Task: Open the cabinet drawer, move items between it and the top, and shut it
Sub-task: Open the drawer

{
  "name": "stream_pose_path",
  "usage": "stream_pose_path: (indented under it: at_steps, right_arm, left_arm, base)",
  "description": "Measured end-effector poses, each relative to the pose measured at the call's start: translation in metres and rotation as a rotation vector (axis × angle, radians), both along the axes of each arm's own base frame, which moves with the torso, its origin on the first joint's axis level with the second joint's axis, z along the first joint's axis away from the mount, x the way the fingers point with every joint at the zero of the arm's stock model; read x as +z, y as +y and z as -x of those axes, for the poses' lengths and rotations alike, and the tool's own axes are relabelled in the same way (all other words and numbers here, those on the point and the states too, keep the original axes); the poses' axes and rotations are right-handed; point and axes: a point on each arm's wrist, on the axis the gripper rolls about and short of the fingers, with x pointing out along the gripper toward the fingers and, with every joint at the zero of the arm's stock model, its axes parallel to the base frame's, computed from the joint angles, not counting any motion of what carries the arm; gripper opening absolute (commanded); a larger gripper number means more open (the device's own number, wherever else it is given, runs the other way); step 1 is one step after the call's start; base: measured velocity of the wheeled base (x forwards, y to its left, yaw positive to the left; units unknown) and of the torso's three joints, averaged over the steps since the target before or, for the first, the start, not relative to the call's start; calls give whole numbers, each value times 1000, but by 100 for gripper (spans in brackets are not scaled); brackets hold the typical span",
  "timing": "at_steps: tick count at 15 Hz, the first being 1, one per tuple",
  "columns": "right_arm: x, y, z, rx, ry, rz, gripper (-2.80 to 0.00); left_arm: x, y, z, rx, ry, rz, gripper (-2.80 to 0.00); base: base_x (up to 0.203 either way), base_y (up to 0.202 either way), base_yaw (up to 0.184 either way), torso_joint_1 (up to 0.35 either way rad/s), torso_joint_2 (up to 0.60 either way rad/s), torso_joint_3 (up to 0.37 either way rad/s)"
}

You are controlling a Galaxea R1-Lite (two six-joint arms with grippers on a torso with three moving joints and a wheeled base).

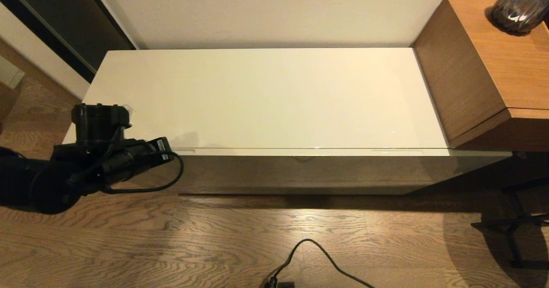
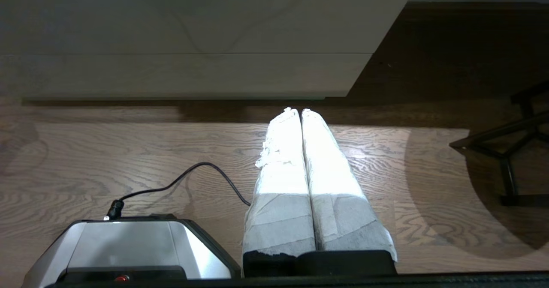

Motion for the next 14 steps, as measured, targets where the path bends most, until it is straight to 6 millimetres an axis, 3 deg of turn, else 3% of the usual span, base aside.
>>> stream_pose_path:
  at_steps: [7, 14]
  right_arm:
    - [0, 0, 0, 0, 0, 0, -280]
    - [0, 0, 0, 0, 0, 0, -280]
  left_arm:
    - [-11, 0, -2, -1, 49, -5, -280]
    - [-19, 2, 17, -14, 187, -15, -280]
  base:
    - [0, 0, 0, 0, 0, 0]
    - [0, 0, 0, 0, 0, 0]
